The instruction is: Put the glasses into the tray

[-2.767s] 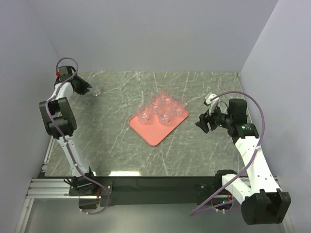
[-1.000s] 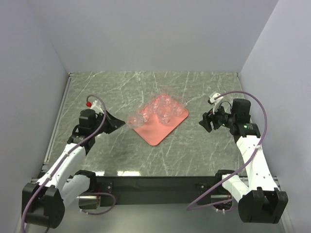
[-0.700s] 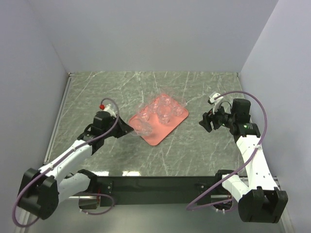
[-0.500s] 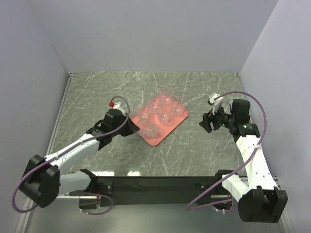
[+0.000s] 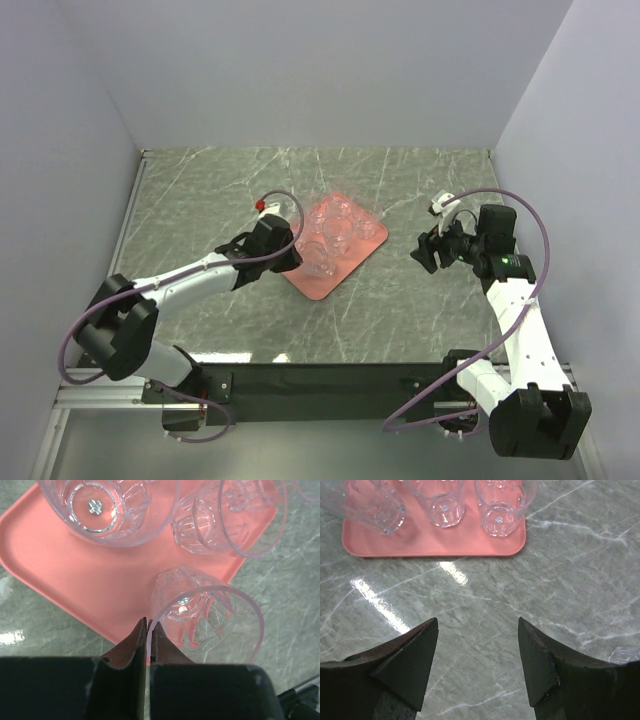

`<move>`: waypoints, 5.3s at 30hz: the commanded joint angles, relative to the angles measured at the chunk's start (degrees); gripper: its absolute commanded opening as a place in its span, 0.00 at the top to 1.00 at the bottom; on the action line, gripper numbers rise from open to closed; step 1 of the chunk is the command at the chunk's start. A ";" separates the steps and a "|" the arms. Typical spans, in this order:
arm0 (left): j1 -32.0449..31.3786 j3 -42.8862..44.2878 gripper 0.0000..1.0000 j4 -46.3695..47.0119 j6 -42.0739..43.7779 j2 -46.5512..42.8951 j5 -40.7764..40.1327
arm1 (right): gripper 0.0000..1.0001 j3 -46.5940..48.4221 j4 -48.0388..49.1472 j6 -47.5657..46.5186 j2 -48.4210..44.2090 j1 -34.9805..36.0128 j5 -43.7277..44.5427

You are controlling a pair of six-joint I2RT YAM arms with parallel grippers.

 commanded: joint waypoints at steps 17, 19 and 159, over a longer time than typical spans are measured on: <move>-2.90 11.75 0.94 -3.06 4.44 9.05 -6.61 | 0.28 -0.07 0.68 -0.75 -0.38 -1.53 -1.58; -3.07 12.28 0.92 -3.50 4.62 9.40 -6.79 | 0.28 0.02 0.51 -0.75 -0.38 -1.62 -1.67; 10.28 -6.97 0.01 -8.07 30.46 -39.73 -29.46 | 1.00 23.22 -13.03 -7.88 30.20 52.35 23.02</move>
